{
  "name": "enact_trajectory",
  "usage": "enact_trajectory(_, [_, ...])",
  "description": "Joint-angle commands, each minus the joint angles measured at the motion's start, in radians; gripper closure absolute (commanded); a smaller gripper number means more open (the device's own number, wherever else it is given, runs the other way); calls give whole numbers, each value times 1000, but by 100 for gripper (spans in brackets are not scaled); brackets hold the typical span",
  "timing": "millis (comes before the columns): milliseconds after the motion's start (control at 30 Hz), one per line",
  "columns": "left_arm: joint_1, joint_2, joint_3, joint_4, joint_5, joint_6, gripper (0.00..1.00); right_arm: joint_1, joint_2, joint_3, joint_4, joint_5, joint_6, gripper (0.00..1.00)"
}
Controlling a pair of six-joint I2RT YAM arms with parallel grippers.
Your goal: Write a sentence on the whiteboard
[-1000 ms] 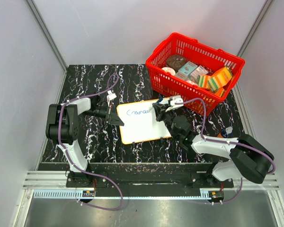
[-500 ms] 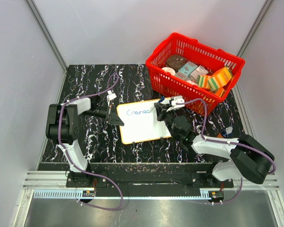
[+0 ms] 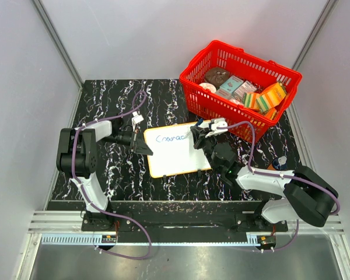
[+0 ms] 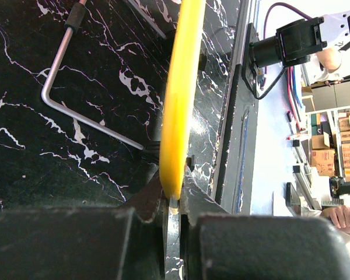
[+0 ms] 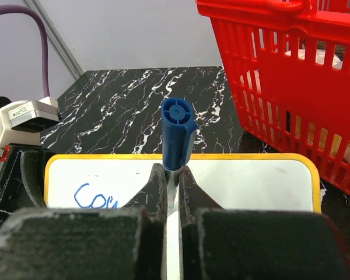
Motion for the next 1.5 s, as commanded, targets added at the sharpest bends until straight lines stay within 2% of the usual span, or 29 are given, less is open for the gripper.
enact_trajectory(0, [-18, 20, 17, 7, -136, 40, 100, -14, 5, 34, 39, 52, -32, 100])
enact_trajectory(367, [-18, 20, 16, 7, -136, 39, 100, -15, 10, 14, 99, 38, -45, 100])
enact_trajectory(767, [-18, 20, 17, 7, -137, 37, 100, -15, 1, 2, 15, -4, -11, 100])
enact_trajectory(1467, [-20, 23, 19, 7, -137, 37, 100, -15, -22, -79, -4, -53, 57, 100])
